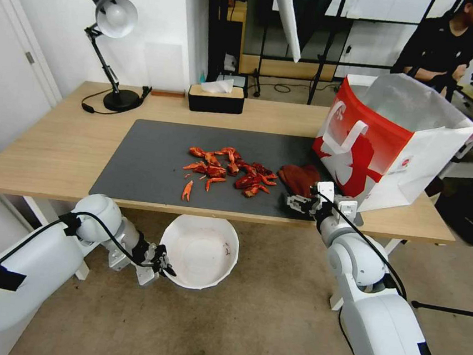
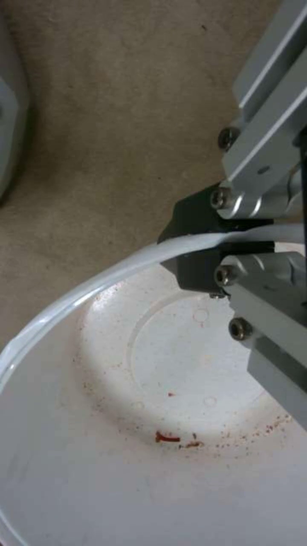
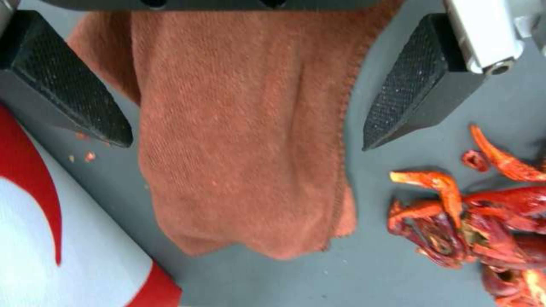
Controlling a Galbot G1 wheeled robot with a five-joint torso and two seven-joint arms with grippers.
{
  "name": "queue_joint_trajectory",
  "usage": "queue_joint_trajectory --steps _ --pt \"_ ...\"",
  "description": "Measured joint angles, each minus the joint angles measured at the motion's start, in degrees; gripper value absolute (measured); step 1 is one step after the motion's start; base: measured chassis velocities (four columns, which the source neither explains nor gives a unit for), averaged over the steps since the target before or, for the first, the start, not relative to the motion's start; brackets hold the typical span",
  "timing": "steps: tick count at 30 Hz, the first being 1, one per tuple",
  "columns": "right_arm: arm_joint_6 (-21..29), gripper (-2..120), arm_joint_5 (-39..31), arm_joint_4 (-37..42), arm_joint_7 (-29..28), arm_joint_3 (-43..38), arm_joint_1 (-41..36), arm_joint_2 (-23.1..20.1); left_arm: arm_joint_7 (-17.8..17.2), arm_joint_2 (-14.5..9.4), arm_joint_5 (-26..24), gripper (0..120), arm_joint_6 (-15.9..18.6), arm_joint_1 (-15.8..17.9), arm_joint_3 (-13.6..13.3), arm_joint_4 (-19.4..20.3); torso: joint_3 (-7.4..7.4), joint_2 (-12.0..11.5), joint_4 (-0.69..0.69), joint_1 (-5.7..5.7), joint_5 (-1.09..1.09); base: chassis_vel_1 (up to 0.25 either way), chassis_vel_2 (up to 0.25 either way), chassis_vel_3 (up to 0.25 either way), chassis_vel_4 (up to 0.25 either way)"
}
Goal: Sweep shrimp from table into container with towel, then put container into takeout bag.
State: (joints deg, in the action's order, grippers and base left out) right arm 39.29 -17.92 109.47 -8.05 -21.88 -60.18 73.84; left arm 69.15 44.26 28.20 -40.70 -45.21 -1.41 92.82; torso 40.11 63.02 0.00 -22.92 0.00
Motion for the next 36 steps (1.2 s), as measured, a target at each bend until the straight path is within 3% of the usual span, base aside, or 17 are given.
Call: queue_joint_trajectory --steps 7,24,28,36 --pt "0.2 82 -0.5 -0.2 -0.7 -0.5 -0.6 0.3 -0.2 0.1 0.0 0 -0.1 0.2 -0.3 0.0 0.00 0.0 0.00 0.00 0.01 0.000 0.000 0.000 0.000" --pt "0.2 15 -1.2 -0.2 -1.8 -1.0 -1.4 0.6 -0.8 -0.2 -0.1 0 -0.6 0.1 -0.5 -0.1 -0.01 0.0 0.00 0.00 0.00 0.000 0.000 0.000 0.000" --pt "-0.5 6 -1.7 0.4 -1.5 -1.0 -1.4 0.2 -0.8 -0.5 -0.4 0 -0.7 0.2 -0.6 -0.2 -0.01 0.0 0.00 0.00 0.01 0.000 0.000 0.000 0.000" --pt "-2.9 6 -2.3 2.0 0.6 -1.3 -1.0 -1.2 -0.6 -1.0 -1.2 0 -0.9 0.7 -1.2 -0.5 0.00 0.0 0.00 0.00 0.01 0.000 0.000 0.000 0.000"
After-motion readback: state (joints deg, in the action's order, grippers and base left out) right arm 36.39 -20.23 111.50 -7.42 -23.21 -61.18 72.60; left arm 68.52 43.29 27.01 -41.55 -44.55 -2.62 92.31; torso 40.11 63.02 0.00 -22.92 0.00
